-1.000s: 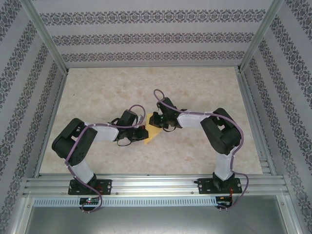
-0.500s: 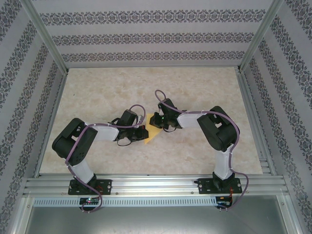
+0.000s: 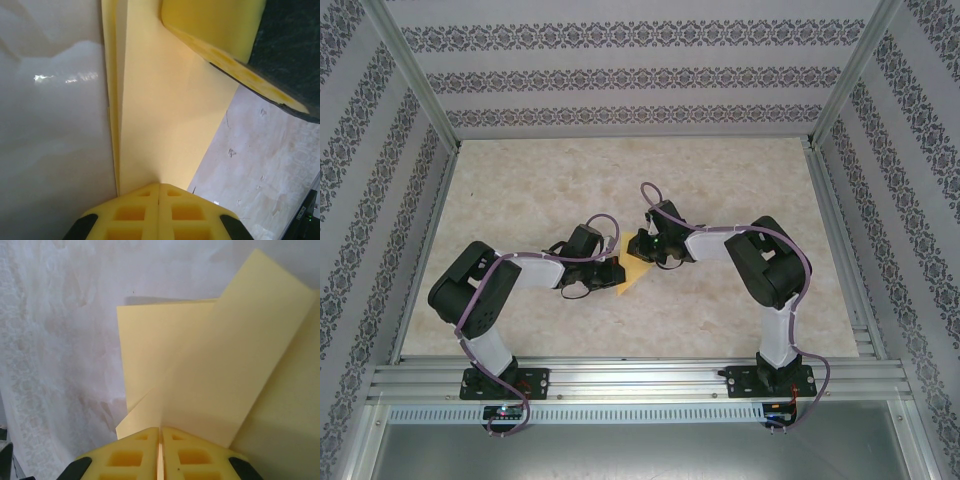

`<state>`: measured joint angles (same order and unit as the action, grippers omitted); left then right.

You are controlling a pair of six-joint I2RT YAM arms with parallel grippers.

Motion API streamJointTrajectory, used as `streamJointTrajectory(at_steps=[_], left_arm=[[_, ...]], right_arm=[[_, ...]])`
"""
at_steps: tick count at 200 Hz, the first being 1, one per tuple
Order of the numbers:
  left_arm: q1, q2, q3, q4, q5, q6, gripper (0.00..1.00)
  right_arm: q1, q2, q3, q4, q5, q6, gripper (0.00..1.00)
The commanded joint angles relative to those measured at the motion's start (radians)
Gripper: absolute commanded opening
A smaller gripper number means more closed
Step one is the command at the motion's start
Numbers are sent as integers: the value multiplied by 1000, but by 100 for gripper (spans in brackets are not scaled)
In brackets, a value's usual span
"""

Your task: Fold a paper plane with a square sheet of paper (pick it up from the middle)

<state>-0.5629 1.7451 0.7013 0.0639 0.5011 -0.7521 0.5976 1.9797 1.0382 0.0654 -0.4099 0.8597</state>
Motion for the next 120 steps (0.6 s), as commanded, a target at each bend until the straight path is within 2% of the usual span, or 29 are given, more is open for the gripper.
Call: streamJointTrajectory(at_steps=[1, 69, 120], left_arm=[[1, 127, -73, -220, -172, 39, 0], [1, 113, -61, -241, -182, 41, 0], [0, 88, -60, -237, -184, 38, 0]], right_arm=[[-12, 45, -21, 9, 51, 9, 12], [-18, -84, -31, -64, 68, -50, 16], [-22, -116, -45, -59, 40, -50, 15]])
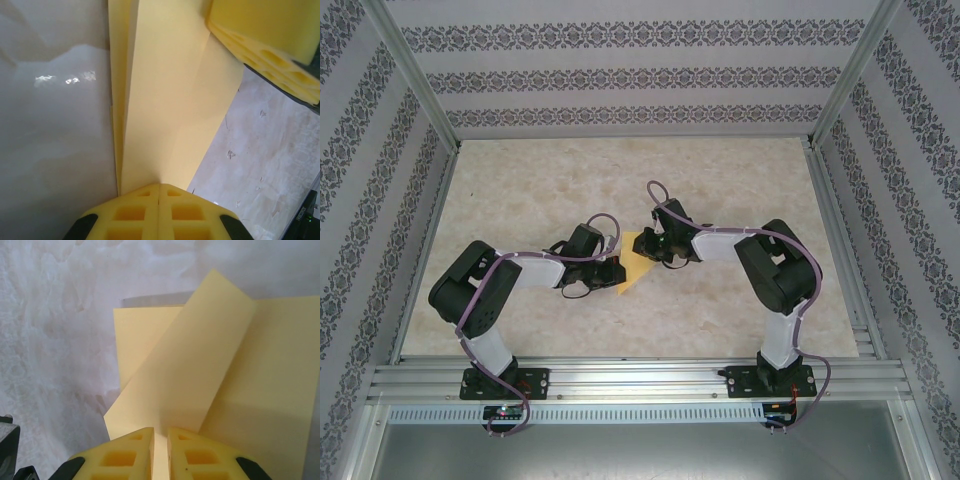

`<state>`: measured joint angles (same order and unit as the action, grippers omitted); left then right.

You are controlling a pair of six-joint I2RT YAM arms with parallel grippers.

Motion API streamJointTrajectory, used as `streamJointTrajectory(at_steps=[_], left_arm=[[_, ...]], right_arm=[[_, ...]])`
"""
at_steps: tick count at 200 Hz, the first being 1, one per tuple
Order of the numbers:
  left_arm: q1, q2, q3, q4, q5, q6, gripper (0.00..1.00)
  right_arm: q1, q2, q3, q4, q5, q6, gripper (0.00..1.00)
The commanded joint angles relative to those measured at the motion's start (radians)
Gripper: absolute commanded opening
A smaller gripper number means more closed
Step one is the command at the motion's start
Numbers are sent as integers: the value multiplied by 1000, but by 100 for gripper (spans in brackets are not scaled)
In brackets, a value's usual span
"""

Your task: Fold a paper plane with a square sheet of paper (pick it up from the middle)

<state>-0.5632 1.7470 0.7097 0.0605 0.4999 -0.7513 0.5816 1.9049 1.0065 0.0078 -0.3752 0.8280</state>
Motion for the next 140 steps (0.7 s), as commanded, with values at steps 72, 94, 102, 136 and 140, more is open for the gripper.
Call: streamJointTrajectory(at_steps=[72, 94, 102, 136, 140], left_arm=[[2, 70, -55, -272, -192, 53, 0], [1, 69, -46, -277, -191, 54, 0], [2, 70, -44, -280, -191, 55, 0], [1, 60, -42, -295, -193, 76, 0], [2, 59, -44, -295, -197, 76, 0]], right_arm=[[-27, -60, -13, 45, -39, 4, 12], [-25, -31, 17, 40, -60, 0, 12], [-25, -15, 31, 36, -65, -2, 13], [-22, 83, 142, -98, -46, -80, 12], [-22, 88, 148, -113, -32, -91, 12]])
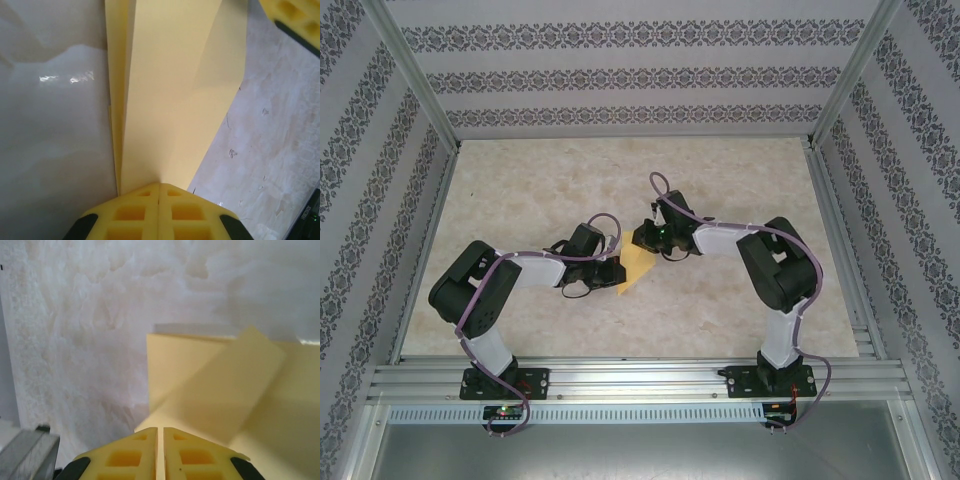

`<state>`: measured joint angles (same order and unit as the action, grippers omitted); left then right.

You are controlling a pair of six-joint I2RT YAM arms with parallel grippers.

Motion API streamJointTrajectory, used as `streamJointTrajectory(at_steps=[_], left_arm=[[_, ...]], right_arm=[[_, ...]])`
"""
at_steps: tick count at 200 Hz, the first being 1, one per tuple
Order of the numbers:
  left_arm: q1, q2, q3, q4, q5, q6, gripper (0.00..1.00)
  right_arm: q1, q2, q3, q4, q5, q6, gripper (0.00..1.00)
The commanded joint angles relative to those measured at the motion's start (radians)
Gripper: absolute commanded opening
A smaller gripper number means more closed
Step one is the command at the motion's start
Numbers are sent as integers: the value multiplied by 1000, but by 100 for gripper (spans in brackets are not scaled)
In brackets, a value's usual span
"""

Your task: Fold a paper plane with a square sheet of paper (pick it up from the middle)

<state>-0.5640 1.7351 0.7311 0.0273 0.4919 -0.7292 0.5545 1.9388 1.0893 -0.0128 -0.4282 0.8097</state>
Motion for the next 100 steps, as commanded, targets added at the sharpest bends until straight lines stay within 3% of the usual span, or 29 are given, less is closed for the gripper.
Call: streamJointTrajectory(at_steps=[1, 41, 100], left_arm=[[2, 71, -67, -263, -188, 54, 0], [2, 52, -79, -278, -195, 72, 0], [3, -146, 18, -372, -150, 53, 20]], right_arm=[[4, 56, 65, -97, 23, -74, 12], [-13, 98, 34, -122, 70, -79, 11], [-13, 110, -7, -87, 62, -57, 11]])
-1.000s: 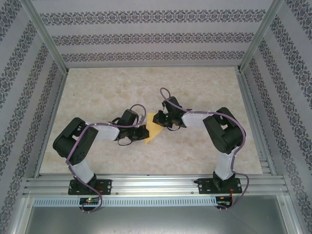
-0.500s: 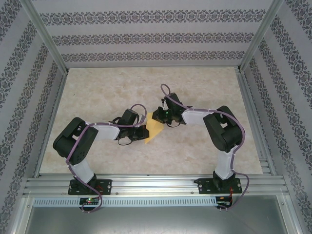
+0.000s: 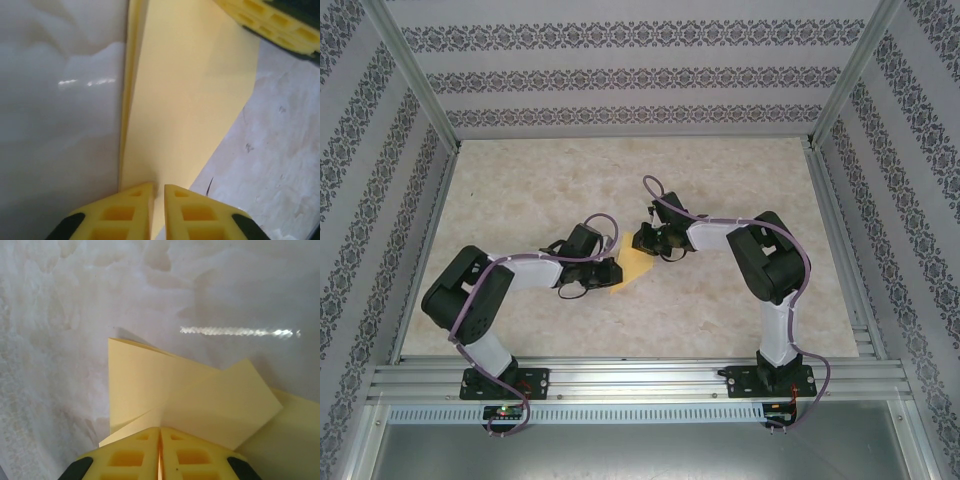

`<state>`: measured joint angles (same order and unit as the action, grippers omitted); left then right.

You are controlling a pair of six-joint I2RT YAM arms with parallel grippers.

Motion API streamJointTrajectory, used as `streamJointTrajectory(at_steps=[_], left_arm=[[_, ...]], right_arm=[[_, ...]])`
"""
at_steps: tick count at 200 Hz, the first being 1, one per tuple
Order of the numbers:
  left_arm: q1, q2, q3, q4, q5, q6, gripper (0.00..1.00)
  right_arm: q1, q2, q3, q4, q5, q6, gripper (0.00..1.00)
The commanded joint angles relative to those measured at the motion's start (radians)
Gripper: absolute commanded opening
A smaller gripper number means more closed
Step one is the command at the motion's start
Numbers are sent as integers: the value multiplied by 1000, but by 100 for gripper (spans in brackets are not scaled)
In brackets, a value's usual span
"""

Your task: Fold a paper plane with a square sheet of paper (pick it up from the middle)

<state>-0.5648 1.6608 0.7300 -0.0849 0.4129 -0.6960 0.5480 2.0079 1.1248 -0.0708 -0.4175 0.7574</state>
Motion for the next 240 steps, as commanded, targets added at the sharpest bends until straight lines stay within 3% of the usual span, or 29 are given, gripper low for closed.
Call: streamJointTrajectory(at_steps=[1, 27, 52, 134, 181, 240], left_arm=[[3, -76, 23, -262, -71, 18, 21], [6, -130, 100, -297, -59, 7, 27], [8, -83, 148, -255, 4, -11, 27], [9, 137, 131, -86, 86, -52, 17], [9, 56, 57, -141, 18, -48, 16], [8, 21, 170, -186, 42, -30, 19]], right_arm=[[-6, 41, -43, -29, 50, -5, 11], [-3, 42, -48, -19, 45, -1, 11], [-2, 45, -49, -13, 43, 2, 11], [9, 63, -49, -7, 35, 11, 11], [9, 58, -57, -7, 41, 10, 12], [9, 55, -55, -13, 43, 8, 12]])
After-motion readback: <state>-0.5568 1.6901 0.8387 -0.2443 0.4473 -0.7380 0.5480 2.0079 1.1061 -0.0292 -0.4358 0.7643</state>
